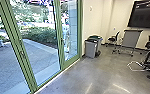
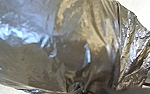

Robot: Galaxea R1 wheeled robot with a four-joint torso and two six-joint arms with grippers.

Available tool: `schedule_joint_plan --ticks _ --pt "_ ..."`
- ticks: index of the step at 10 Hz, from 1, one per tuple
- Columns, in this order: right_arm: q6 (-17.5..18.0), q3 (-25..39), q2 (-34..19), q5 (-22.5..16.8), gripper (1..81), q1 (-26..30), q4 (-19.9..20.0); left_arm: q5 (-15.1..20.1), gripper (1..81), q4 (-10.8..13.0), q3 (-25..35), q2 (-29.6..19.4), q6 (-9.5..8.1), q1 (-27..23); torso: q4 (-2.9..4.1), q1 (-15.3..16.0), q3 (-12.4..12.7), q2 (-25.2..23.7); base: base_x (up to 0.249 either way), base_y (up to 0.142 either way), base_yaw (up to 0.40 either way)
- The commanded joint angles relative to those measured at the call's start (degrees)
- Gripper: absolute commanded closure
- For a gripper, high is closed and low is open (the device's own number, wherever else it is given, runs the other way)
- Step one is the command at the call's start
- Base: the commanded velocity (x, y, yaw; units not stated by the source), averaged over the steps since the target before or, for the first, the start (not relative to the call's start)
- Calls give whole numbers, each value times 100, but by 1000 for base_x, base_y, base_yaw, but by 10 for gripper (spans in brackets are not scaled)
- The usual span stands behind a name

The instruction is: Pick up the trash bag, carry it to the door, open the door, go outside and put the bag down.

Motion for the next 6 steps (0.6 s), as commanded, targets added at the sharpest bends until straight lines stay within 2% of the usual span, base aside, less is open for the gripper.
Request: schedule_joint_plan --ticks 1,6 --pt "-11 -5 -4 -416 10 273 -3 390 811 31 27 0 48 -261 0 0 0 0 124 -74 0" --pt "-11 -5 -12 -408 10 273 -3 390 811 31 27 0 48 -261 0 0 0 0 124 -74 0"
